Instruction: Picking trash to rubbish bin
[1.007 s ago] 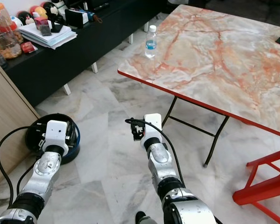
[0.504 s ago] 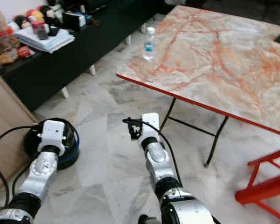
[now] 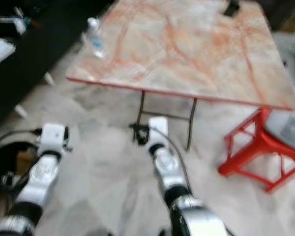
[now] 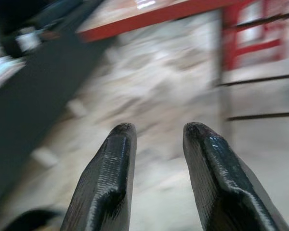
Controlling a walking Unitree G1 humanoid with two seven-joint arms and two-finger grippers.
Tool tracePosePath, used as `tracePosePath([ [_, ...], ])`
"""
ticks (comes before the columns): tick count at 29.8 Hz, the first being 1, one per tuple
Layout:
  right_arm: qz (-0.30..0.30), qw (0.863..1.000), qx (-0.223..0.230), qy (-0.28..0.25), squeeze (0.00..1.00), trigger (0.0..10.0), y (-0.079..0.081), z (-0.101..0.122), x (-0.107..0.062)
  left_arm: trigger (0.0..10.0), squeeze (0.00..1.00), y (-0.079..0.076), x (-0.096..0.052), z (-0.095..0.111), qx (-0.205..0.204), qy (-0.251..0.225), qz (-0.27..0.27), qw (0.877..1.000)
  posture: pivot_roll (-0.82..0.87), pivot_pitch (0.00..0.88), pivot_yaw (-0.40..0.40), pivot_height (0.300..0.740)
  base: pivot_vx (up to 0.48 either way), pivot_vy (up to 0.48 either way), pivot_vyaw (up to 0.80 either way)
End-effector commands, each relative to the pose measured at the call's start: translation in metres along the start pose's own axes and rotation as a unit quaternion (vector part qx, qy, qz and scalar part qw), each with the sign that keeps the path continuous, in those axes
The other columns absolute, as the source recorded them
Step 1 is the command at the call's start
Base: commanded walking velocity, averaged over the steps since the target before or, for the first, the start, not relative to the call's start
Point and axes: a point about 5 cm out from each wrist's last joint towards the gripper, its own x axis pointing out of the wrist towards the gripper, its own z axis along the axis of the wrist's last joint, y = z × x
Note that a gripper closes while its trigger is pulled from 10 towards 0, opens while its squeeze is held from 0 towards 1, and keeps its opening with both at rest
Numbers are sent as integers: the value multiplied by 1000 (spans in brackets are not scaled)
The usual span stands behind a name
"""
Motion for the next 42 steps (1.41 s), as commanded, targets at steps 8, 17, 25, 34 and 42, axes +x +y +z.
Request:
tracePosePath([
  [8, 29, 998, 12, -51, 0, 10000, 15, 19, 7, 10000, 0, 1, -1, 22, -23, -55, 17, 998, 133, 143, 19, 740, 0, 0, 0],
  [17, 49, 992, 5, -120, 0, 10000, 22, 53, 15, 10000, 0, 8, 8, 52, -31, -102, 41, 994, 126, 123, 16, 740, 55, 0, 0],
  [25, 71, 988, 9, -135, 0, 10000, 29, 59, 16, 10000, 0, 5, 8, 55, -33, -103, 42, 993, 126, 108, 11, 740, 347, 0, 0],
  [34, 77, 989, 10, -129, 0, 10000, 31, 56, 14, 10000, 0, 4, 8, 55, -33, -99, 43, 994, 128, 96, 9, 740, 352, 0, 0],
  [42, 80, 989, 8, -124, 0, 10000, 33, 56, 15, 10000, 0, 6, 7, 58, -35, -102, 45, 993, 129, 91, 8, 740, 352, 0, 0],
])
